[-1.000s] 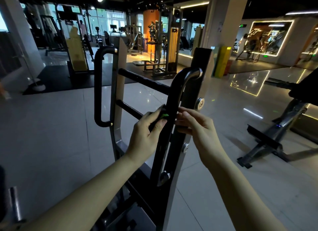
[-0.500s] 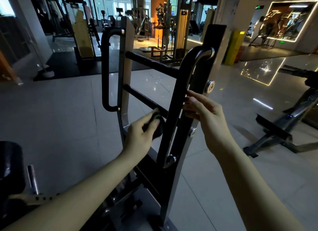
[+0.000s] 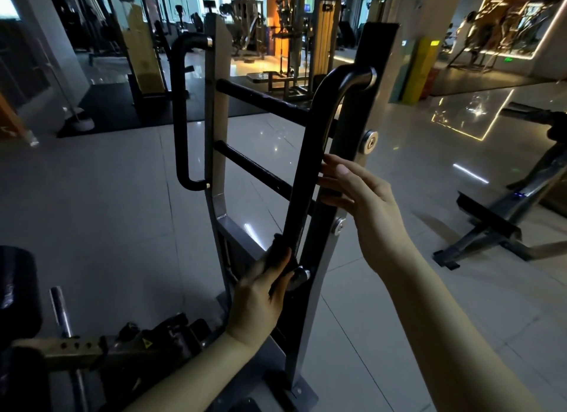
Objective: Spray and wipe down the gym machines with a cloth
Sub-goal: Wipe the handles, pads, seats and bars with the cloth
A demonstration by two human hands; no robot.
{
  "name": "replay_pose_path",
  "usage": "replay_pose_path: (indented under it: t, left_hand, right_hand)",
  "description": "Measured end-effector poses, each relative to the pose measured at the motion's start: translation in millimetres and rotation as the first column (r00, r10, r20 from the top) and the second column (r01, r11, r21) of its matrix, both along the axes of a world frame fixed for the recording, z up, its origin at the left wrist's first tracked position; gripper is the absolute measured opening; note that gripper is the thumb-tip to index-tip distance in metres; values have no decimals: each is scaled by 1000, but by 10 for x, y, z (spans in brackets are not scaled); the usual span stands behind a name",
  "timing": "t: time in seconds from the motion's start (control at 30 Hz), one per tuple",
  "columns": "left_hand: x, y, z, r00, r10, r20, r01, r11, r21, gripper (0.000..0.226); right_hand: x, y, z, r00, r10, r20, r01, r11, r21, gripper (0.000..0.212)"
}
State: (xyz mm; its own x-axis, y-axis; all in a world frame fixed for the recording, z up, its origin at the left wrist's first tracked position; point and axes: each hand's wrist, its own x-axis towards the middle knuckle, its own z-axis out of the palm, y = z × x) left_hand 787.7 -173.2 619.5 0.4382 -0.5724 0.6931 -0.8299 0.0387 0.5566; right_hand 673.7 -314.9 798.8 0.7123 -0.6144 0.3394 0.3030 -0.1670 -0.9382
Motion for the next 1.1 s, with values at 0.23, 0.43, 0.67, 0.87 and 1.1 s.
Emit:
replay_pose_path:
  t: [0.23, 0.43, 0.67, 0.87, 1.1]
  left_hand:
    - [37, 185, 338, 976, 32, -215, -37, 999, -21, 58]
    - [43, -171, 1232, 999, 15, -52, -23, 986, -164, 37]
    - [21, -188, 670, 973, 133, 188, -130, 991, -28, 24]
    - [-11, -55, 534, 988, 113, 102, -116, 993, 19, 21]
    - [-274, 177, 69, 913, 184, -365, -88, 961, 264, 27]
  right_hand:
    - [-11, -52, -44, 999, 33, -2, -33, 999, 19, 40]
    - [-48, -87, -77, 998, 62, -10, -62, 998, 11, 40]
    - [-90, -100, -90, 997, 80, -15, -80, 997, 1, 44]
    - [-85, -92, -102, 995, 99, 0, -99, 995, -1, 45]
    - [-120, -140, -173, 991, 133, -4, -133, 991, -18, 39]
